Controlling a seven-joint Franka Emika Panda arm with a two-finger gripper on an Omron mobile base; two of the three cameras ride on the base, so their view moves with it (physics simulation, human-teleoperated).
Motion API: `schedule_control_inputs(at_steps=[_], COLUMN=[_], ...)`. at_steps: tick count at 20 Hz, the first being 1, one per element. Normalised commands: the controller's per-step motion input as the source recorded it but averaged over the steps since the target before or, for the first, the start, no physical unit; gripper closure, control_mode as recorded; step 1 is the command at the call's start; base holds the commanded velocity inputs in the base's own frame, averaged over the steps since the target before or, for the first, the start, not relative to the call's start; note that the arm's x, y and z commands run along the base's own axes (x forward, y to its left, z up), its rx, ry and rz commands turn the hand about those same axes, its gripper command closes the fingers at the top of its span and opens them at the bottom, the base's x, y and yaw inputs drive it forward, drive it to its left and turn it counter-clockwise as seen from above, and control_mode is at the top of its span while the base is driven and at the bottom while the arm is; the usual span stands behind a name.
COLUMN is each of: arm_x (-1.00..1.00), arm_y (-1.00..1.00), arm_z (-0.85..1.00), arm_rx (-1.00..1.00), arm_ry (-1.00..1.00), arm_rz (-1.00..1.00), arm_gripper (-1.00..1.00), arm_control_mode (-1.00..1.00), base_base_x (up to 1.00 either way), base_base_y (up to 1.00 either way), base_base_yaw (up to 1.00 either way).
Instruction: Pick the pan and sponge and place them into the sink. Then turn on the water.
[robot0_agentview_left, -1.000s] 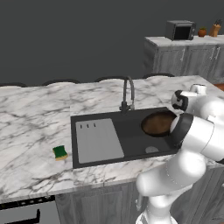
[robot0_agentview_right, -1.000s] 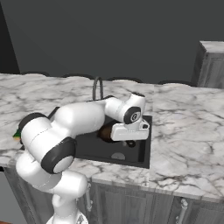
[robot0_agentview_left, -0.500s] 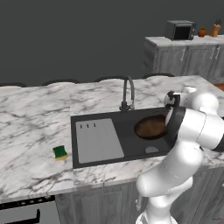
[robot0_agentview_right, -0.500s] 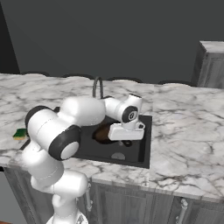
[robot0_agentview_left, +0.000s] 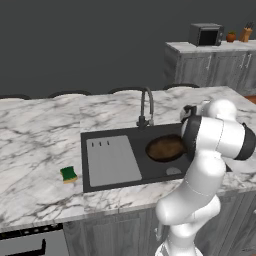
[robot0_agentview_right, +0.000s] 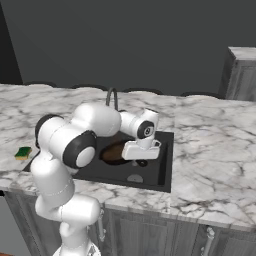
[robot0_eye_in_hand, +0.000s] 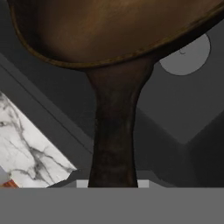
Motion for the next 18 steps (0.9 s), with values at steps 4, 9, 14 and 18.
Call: schedule_control_inputs(at_steps=[4, 9, 14, 18], arm_x=[0.19, 0.17, 0.19, 0.16], arm_y=[0.15, 0.03, 0.0, 0.0], arm_z=[-0.26, -0.18, -0.24, -0.21], arm_rx=[0.03, 0.0, 0.0, 0.0], arm_ry=[0.0, 0.0, -0.01, -0.02], arm_rz=[0.07, 0.05, 0.05, 0.05], arm_gripper=[1.0, 1.0, 1.0, 1.0], arm_control_mode=[-1.0, -1.0, -1.0, -1.0], base_base_x=[0.0, 0.0, 0.0, 0.0], base_base_y=[0.0, 0.0, 0.0, 0.0], base_base_yaw=[0.0, 0.0, 0.0, 0.0])
